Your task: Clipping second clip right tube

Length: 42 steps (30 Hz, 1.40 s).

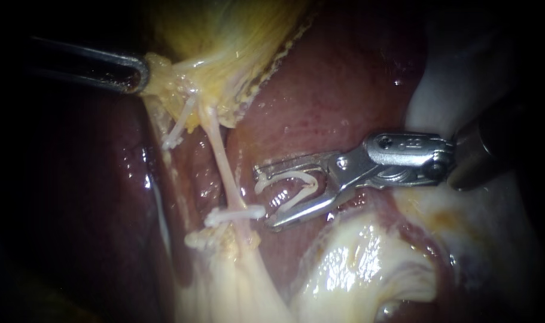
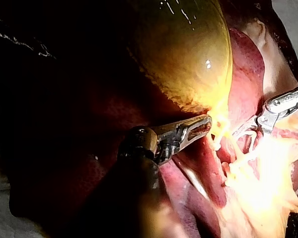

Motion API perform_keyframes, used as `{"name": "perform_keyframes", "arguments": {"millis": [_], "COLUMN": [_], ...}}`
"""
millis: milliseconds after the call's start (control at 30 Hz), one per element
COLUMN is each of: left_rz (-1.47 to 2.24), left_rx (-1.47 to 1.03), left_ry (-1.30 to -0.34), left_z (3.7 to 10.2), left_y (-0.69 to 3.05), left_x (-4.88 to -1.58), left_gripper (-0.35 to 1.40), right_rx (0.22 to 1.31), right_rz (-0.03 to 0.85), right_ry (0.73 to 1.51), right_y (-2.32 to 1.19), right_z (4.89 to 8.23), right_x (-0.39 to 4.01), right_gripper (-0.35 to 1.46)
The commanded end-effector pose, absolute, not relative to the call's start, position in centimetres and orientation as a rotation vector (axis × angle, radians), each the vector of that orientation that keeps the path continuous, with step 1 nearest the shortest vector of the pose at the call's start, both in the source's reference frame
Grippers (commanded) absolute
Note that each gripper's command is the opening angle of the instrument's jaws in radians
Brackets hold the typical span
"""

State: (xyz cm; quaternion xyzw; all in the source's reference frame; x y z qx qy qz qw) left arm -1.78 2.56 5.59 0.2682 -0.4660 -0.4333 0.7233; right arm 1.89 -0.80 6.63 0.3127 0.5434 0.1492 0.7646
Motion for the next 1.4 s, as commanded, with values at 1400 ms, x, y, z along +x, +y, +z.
{"name": "perform_keyframes", "arguments": {"millis": [1400], "left_rz": [-0.952], "left_rx": [0.59], "left_ry": [-1.03], "left_z": [5.73], "left_y": [2.56], "left_x": [-1.8], "left_gripper": [-0.35], "right_rx": [0.87], "right_rz": [0.625], "right_ry": [0.926], "right_y": [-0.56], "right_z": [5.57], "right_x": [2.02], "right_gripper": [0.5]}}
